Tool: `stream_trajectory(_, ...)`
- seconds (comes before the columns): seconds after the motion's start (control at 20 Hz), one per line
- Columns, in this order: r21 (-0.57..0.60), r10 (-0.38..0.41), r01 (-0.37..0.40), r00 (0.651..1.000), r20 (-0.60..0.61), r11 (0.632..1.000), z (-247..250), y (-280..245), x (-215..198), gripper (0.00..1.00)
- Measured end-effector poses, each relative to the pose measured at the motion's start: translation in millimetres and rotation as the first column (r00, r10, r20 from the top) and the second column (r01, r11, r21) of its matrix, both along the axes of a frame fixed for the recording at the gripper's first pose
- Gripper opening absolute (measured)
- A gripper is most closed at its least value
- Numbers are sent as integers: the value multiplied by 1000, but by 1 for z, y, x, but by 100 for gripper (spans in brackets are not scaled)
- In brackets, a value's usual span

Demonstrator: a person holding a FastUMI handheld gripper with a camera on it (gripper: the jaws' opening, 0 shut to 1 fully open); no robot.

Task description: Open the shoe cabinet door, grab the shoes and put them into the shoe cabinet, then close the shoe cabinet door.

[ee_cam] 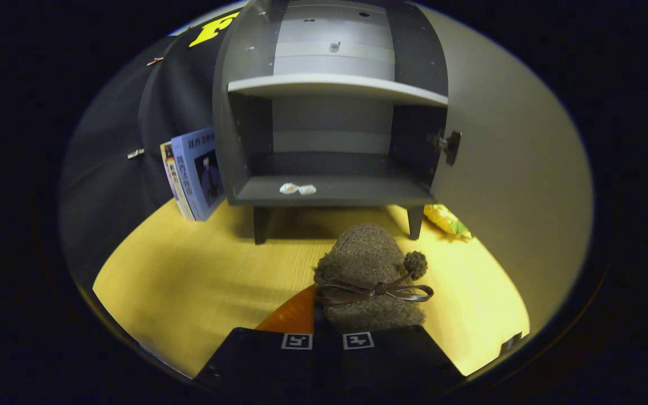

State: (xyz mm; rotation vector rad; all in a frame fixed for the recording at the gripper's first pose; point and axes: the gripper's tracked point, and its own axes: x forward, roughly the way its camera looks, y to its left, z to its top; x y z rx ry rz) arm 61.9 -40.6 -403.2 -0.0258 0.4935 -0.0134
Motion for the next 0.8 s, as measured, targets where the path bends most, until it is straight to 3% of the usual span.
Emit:
stream_trajectory(0.3, -9, 15, -14, 994, 110, 1000, 95, 2, 14, 5)
stream_trajectory(0.8, 5, 69, -71, 984, 163, 997, 189, 25, 40, 5)
